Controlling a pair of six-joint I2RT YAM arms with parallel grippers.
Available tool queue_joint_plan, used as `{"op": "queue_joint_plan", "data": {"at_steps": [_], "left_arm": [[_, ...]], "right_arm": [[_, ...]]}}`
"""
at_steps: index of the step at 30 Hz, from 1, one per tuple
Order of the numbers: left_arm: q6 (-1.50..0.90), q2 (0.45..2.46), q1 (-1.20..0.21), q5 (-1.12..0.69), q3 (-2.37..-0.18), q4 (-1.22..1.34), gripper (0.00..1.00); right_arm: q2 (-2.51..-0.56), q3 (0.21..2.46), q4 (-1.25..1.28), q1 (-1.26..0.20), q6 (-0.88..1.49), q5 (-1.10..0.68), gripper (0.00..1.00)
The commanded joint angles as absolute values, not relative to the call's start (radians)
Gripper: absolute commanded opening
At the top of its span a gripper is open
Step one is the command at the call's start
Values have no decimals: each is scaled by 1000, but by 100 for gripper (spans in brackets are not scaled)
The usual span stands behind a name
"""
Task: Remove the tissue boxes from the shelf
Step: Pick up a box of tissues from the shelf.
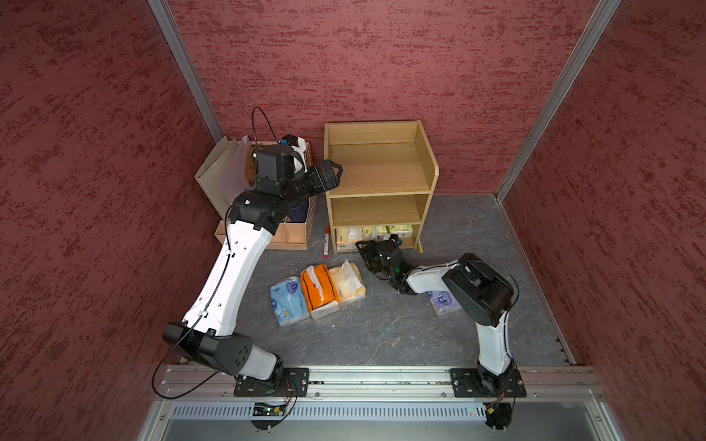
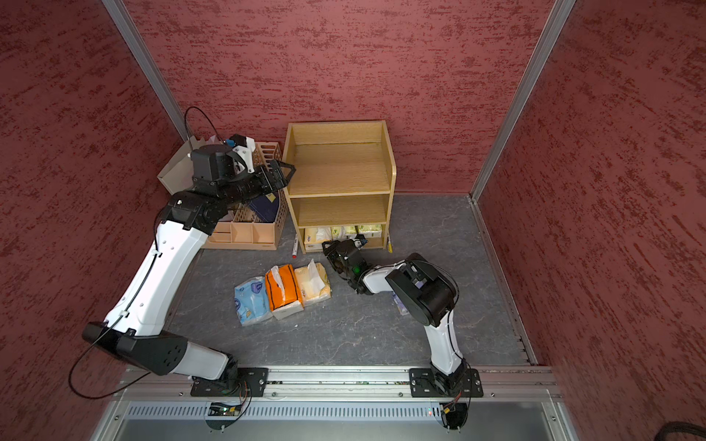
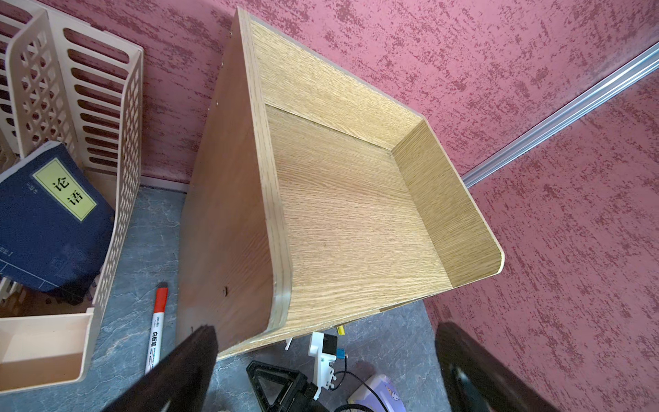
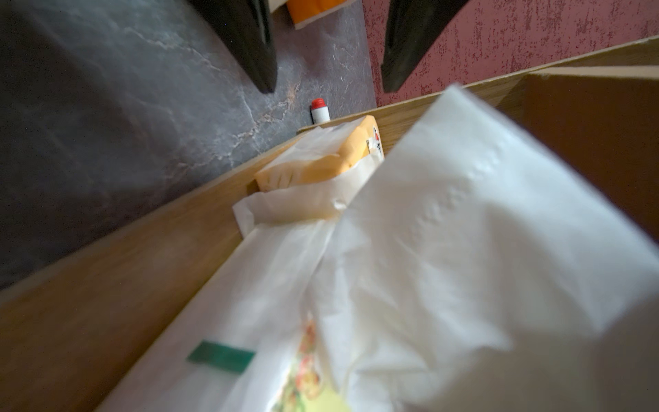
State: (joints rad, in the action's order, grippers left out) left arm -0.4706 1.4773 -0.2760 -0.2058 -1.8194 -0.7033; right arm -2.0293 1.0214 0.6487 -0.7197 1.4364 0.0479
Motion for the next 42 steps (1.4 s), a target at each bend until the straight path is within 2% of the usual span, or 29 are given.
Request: {"op": "queue_joint_plan", "data": {"at_steps": [1, 15, 24, 29, 32, 39, 42], "left_arm": [[-458, 1485, -273, -225, -1823, -683, 100], [-465, 1487, -278, -220, -1817, -687, 100], [-465, 1488, -300, -202, -1810, -693, 100], [-466, 1485, -310, -191, -1807, -695, 100], [-470, 1479, -320, -184, -1799, -694, 100], [-476, 1460, -325, -165, -1777, -687, 100], [-471, 1458, -325, -157, -1779, -687, 100]], "right_arm": [[-2068, 1044, 703, -701, 1438, 80, 49], [-2146, 1141, 720, -675, 1428, 20, 49], [-2158, 1185, 632, -675, 1418, 22, 49], [-2183, 1233, 573, -673, 1404, -1, 41], [-2186, 1253, 535, -671, 1397, -3, 33], [-2161, 1266, 469, -662, 1366, -14, 1], [-2128, 1244, 446, -658, 1359, -17, 0]]}}
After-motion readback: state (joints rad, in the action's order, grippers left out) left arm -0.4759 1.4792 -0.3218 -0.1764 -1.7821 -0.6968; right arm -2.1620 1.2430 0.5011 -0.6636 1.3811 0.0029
